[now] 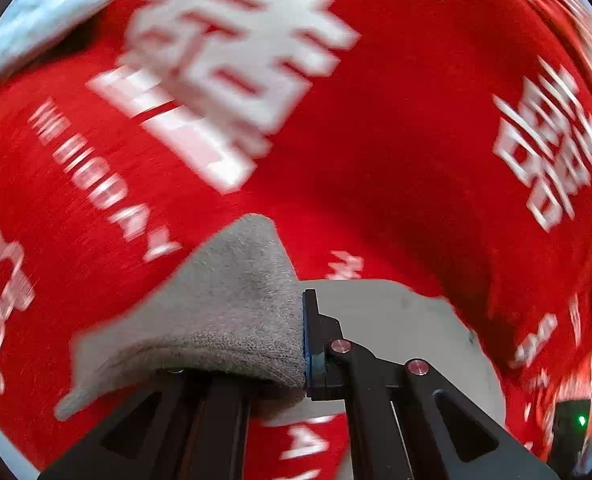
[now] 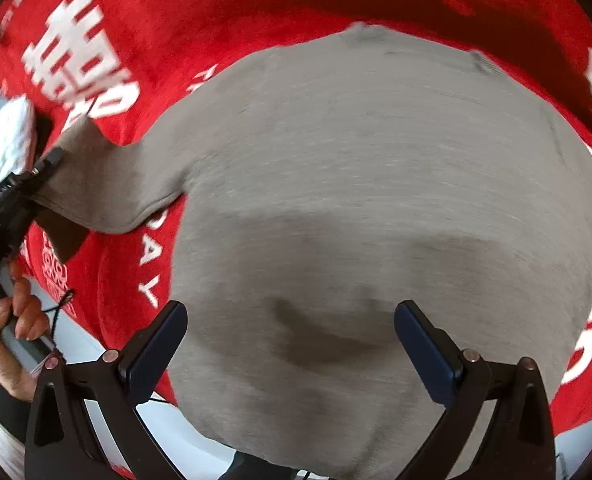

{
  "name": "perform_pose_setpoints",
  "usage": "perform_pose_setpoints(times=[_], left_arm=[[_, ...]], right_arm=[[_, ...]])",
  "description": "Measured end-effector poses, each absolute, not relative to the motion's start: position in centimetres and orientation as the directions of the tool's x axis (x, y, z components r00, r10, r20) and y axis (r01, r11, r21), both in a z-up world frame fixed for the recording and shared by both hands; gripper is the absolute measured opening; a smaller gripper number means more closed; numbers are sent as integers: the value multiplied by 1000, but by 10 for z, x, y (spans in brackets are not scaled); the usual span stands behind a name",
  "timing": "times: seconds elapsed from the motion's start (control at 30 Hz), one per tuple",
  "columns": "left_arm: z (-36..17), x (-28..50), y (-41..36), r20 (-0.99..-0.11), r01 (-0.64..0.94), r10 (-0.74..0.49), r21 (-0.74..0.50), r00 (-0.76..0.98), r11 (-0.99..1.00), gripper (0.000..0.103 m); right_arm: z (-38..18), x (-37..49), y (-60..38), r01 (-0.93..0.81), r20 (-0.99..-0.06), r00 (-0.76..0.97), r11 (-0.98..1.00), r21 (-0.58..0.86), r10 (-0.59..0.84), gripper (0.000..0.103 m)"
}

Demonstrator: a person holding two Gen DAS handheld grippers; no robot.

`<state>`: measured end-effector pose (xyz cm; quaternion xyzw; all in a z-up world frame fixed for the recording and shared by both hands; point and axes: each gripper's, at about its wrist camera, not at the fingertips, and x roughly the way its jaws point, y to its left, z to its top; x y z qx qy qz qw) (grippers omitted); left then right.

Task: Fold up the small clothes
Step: 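Grasp the sweater side and sleeve with the left gripper, fold across the back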

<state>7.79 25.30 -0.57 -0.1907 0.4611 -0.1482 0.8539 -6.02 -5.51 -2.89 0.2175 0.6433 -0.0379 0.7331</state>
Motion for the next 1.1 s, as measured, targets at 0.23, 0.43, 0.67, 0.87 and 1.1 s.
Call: perform_pose_setpoints(times=[0.23, 0.43, 0.67, 0.87, 1.1], left_arm=[[29, 80, 100, -722, 410, -556, -397, 413, 821, 6], [-8, 47, -39, -803, 598, -562, -356, 197, 718, 6], [-71, 23, -79, -921, 627, -378, -242, 90, 741, 7], [-44, 16, -64, -916, 634, -345, -144, 205, 759, 102], [-7, 32, 24, -926, 515, -257, -83, 277, 853, 102]], right_arm=[[-20, -94, -131, 490, -956, 237, 828, 272, 173, 103], [-33, -127, -189, 614, -967, 224, 753, 237, 122, 103], [-57, -141, -207, 660, -977, 179, 722, 210, 120, 103], [-48, -113, -207, 589, -970, 211, 777, 222, 117, 103], [-21, -42, -151, 267, -949, 308, 951, 153, 66, 103]])
